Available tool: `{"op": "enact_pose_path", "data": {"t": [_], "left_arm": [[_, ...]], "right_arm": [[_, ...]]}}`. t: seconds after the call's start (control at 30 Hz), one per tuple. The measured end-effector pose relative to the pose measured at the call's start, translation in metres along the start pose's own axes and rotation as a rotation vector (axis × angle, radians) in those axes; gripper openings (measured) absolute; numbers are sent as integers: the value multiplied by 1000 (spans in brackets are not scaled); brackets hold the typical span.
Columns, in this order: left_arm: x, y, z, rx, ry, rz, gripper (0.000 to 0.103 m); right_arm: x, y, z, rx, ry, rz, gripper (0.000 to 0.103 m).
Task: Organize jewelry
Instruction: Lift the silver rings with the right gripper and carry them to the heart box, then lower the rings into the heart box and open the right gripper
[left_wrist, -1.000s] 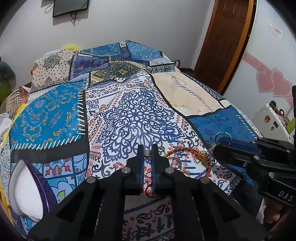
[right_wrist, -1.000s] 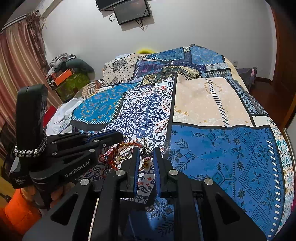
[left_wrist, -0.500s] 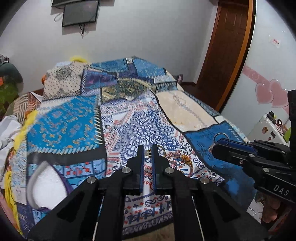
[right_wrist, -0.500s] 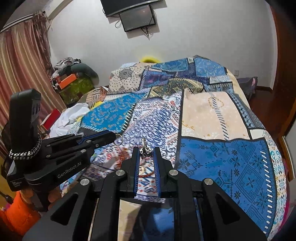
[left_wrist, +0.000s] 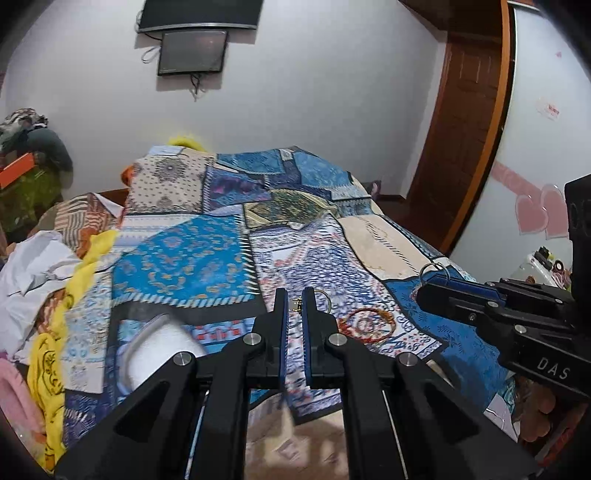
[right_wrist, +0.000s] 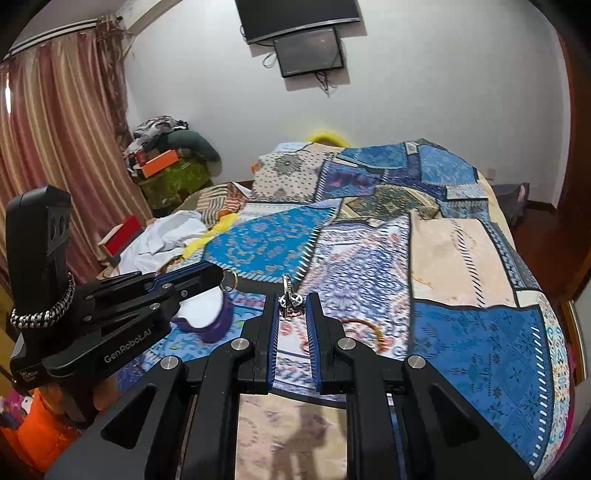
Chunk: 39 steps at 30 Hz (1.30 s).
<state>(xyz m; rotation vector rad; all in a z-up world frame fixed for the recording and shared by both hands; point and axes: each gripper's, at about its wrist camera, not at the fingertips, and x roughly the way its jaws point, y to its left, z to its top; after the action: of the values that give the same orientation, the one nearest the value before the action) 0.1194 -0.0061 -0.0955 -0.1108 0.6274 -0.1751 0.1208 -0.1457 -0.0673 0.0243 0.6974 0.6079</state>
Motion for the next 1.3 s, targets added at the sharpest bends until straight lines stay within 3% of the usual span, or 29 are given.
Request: {"op": "enact_pose_path", "data": {"t": [0.53, 0.87, 1.3], "left_arm": [[-44, 79, -22, -81, -37, 111, 5], [-17, 119, -38, -140, 31, 113, 5], [29, 139, -57, -164, 128, 106, 5]], "right_arm": [[48, 64, 9, -81, 41, 52, 13], [99, 88, 8, -135, 140, 92, 13], [154, 100, 2, -188, 294, 130, 13]]}}
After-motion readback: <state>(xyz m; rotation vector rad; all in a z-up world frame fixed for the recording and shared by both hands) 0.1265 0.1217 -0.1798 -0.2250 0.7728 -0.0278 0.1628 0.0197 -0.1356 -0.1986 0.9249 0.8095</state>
